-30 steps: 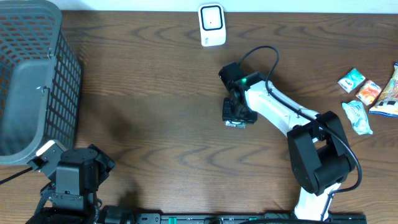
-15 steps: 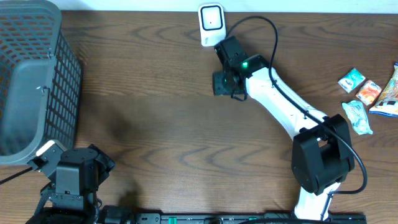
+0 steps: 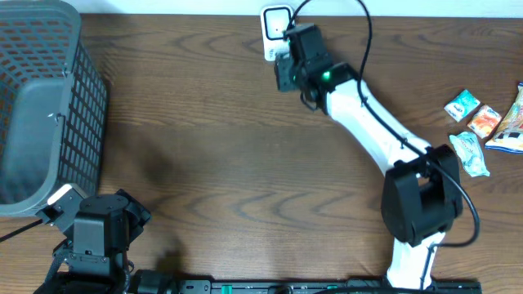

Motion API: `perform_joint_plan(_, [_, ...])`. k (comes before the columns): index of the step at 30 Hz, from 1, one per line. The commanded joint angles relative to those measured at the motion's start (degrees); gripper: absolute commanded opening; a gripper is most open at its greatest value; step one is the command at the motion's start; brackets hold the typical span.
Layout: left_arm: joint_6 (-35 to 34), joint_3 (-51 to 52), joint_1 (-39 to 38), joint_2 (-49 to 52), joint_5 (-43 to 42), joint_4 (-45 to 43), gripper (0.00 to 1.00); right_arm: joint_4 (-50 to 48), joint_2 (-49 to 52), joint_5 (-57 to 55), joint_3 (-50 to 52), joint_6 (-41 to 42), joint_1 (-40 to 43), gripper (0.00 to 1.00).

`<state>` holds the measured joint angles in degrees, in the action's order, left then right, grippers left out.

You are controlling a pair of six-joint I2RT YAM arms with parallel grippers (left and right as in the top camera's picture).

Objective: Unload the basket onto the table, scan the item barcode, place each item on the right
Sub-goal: 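Hold the Zam-Buk tin at the scanner window with the right gripper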

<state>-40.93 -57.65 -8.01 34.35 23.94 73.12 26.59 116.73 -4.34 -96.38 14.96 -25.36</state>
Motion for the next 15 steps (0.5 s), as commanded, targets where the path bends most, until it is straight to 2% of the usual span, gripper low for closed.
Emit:
perform_joint_plan(1, [-0.76, 0.00, 0.17, -0.07, 0.96, 0.15, 0.98, -0.22, 5.20, 1.99, -7.91, -3.26, 1.84, 0.37])
perform_joint_plan(9, [-0.74, 0.00, 0.17, -0.07, 0.96, 0.15, 0.98, -2.03, 18.16, -1.14, -26.62, -5.49, 2.12, 0.34])
perform_joint_plan(15, [-0.76, 0.00, 0.17, -0.07, 0.96, 0.15, 0.98, -10.14, 23.12, -1.92, -30.14, -5.68, 2.05, 0.34])
